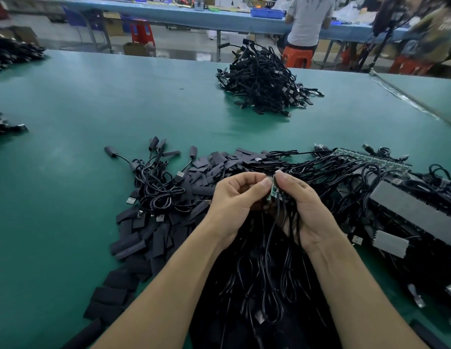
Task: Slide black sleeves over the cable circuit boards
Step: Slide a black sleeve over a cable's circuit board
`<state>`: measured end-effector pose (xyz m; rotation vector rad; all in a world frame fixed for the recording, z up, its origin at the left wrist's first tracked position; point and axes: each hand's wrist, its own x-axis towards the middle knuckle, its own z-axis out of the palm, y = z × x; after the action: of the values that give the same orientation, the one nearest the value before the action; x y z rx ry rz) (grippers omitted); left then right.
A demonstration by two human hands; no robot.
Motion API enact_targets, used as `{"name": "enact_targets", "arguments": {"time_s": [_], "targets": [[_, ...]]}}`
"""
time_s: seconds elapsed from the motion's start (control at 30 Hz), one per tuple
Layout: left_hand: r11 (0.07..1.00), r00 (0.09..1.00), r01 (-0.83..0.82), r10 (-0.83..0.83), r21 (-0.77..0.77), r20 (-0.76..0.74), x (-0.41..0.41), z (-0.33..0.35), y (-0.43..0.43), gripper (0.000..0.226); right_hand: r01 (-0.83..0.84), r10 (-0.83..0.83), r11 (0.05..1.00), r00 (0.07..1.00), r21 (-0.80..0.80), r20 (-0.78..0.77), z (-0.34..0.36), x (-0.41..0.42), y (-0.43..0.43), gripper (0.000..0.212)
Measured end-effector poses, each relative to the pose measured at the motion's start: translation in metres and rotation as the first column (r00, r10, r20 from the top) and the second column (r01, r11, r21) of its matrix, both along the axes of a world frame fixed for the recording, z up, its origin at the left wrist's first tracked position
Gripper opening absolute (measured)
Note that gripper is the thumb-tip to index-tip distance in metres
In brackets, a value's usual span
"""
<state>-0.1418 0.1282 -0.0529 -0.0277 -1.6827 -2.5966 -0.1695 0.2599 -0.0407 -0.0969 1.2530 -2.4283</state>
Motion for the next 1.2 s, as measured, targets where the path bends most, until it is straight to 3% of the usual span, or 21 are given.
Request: {"name": "enact_targets", "arguments": {"time_s": [0.1, 0.17, 0.27, 0.33, 0.4, 0.43, 0.53, 0.63, 0.67, 0.73, 0.8, 0.87, 1.0, 1.2], "targets": [[0.998, 1.000, -0.002, 0.002, 0.068, -0.005, -0.002, 0.000, -0.002, 0.016, 0.069, -0.069, 0.998, 0.997, 0.009, 0.033, 0.002, 0.000, 0.003, 0.020], [0.987, 0.999, -0.047, 0.047, 0.151, 0.000, -0.003, 0.001, -0.003, 0.012, 0.202, -0.205, 0.976, 0.978, 0.080, 0.032, 0.004, 0.000, 0.007, 0.013], [0.952, 0.988, -0.156, 0.152, 0.262, 0.036, -0.004, 0.009, -0.004, 0.011, 0.462, -0.455, 0.854, 0.886, 0.238, -0.089, 0.003, 0.000, 0.017, 0.010], [0.929, 0.964, -0.256, 0.264, 0.268, 0.007, -0.004, 0.021, -0.009, 0.008, 0.632, -0.561, 0.626, 0.772, 0.458, -0.299, -0.001, 0.001, 0.028, 0.017], [0.907, 0.915, -0.371, 0.394, 0.200, -0.089, -0.002, 0.038, -0.019, 0.007, 0.726, -0.468, 0.304, 0.678, 0.617, -0.567, -0.006, 0.004, 0.037, 0.022], [0.891, 0.879, -0.429, 0.450, 0.149, -0.160, 0.000, 0.046, -0.025, 0.008, 0.745, -0.375, 0.204, 0.659, 0.635, -0.652, -0.007, 0.005, 0.039, 0.023], [0.815, 0.777, -0.576, 0.519, -0.069, -0.356, 0.006, 0.063, -0.045, 0.011, 0.728, -0.091, -0.024, 0.681, 0.685, -0.727, -0.009, 0.009, 0.036, 0.029], [0.713, 0.805, -0.584, 0.444, -0.389, -0.394, 0.009, 0.059, -0.060, 0.016, 0.720, 0.065, -0.265, 0.677, 0.641, -0.733, -0.004, 0.014, 0.028, 0.036], [0.671, 0.833, -0.550, 0.401, -0.497, -0.381, 0.008, 0.054, -0.064, 0.017, 0.747, 0.091, -0.278, 0.647, 0.604, -0.757, -0.001, 0.016, 0.025, 0.034], [0.594, 0.886, -0.463, 0.322, -0.658, -0.333, 0.006, 0.040, -0.066, 0.024, 0.789, 0.153, -0.210, 0.610, 0.578, -0.777, 0.004, 0.020, 0.018, 0.025], [0.561, 0.930, -0.365, 0.247, -0.743, -0.271, 0.005, 0.027, -0.065, 0.034, 0.755, 0.195, -0.099, 0.654, 0.649, -0.731, 0.003, 0.021, 0.011, 0.023], [0.571, 0.958, -0.284, 0.208, -0.771, -0.199, 0.006, 0.015, -0.063, 0.039, 0.666, 0.209, -0.048, 0.735, 0.744, -0.645, 0.000, 0.022, 0.007, 0.028], [0.593, 0.963, -0.258, 0.217, -0.762, -0.158, 0.008, 0.002, -0.062, 0.028, 0.569, 0.223, -0.087, 0.811, 0.818, -0.541, -0.003, 0.022, 0.010, 0.038], [0.560, 0.930, -0.366, 0.182, -0.744, -0.320, 0.012, 0.011, -0.062, 0.029, 0.568, 0.196, -0.122, 0.817, 0.814, -0.542, -0.006, 0.019, 0.009, 0.031]]}}
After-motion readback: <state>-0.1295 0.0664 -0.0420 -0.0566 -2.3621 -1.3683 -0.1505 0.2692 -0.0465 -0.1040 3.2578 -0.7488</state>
